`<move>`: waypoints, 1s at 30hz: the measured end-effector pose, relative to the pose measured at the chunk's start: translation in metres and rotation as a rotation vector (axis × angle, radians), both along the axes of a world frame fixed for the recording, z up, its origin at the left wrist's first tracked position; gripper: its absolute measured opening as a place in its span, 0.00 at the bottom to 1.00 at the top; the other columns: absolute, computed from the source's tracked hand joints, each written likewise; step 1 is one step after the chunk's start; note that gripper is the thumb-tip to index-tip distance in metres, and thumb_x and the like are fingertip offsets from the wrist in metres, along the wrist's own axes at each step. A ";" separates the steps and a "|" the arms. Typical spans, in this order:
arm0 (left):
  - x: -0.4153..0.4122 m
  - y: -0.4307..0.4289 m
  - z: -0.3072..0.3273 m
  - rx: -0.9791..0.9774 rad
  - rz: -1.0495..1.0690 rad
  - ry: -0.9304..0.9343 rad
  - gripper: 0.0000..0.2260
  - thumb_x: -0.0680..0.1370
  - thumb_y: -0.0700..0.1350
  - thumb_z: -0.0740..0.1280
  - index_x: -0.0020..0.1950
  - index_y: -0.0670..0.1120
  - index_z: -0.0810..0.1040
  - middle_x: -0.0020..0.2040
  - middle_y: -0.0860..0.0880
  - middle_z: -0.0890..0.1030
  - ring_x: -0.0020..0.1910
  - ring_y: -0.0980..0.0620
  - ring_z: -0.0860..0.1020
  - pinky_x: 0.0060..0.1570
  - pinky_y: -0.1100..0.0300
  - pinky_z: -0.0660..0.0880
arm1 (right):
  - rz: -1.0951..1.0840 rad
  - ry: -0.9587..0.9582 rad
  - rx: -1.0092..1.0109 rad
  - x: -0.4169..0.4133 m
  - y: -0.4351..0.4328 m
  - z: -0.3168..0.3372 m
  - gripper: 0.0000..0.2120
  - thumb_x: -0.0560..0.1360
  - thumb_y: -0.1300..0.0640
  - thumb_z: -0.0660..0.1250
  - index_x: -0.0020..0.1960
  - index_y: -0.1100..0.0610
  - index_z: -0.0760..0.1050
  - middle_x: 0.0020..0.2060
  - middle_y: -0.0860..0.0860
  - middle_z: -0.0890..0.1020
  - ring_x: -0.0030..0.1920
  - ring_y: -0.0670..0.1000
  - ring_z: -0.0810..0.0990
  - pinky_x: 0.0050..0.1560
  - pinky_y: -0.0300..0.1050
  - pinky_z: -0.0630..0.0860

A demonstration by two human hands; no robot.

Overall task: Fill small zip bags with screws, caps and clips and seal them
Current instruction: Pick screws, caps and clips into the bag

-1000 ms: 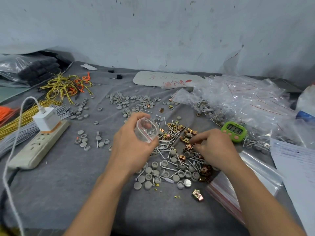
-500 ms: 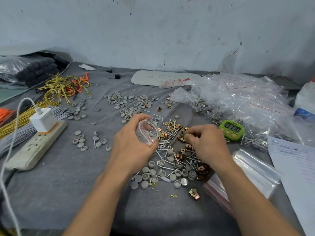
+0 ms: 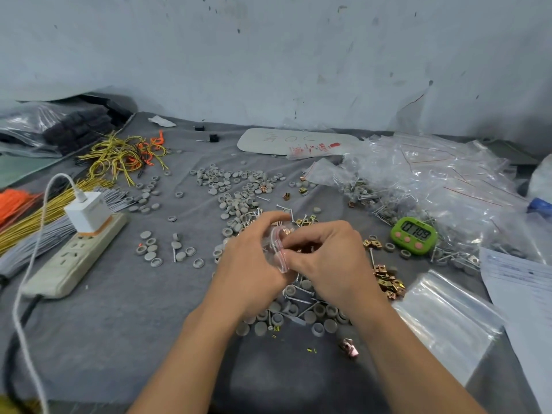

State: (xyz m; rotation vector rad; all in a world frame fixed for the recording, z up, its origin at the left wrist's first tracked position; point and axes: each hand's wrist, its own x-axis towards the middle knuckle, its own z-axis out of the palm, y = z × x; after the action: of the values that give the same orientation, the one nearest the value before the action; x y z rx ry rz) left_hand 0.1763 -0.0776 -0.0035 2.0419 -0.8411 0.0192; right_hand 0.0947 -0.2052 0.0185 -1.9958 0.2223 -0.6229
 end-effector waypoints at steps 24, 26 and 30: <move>0.005 0.007 0.002 -0.044 0.067 -0.025 0.28 0.68 0.57 0.79 0.62 0.72 0.70 0.52 0.70 0.80 0.49 0.70 0.77 0.41 0.67 0.67 | -0.528 0.397 -0.201 -0.041 -0.090 -0.014 0.16 0.76 0.65 0.69 0.47 0.44 0.86 0.43 0.39 0.85 0.47 0.44 0.83 0.57 0.47 0.80; 0.004 0.006 0.003 -0.030 0.068 -0.029 0.28 0.68 0.57 0.79 0.62 0.72 0.70 0.52 0.70 0.79 0.47 0.70 0.77 0.39 0.68 0.67 | -0.530 0.431 -0.199 -0.045 -0.092 -0.013 0.18 0.74 0.68 0.69 0.46 0.44 0.86 0.44 0.42 0.86 0.48 0.47 0.84 0.58 0.51 0.81; 0.006 0.007 0.003 0.003 0.076 -0.020 0.28 0.69 0.56 0.79 0.64 0.70 0.71 0.51 0.67 0.81 0.45 0.70 0.78 0.35 0.73 0.67 | -0.524 0.490 -0.253 -0.057 -0.099 -0.011 0.19 0.72 0.69 0.72 0.41 0.43 0.83 0.41 0.41 0.84 0.47 0.48 0.83 0.57 0.54 0.82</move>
State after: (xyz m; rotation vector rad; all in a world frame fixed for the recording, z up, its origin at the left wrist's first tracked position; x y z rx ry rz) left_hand 0.1822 -0.0710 -0.0003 2.0789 -0.7762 0.0812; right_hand 0.0379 -0.3041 0.0079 -2.3276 1.0311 -0.4841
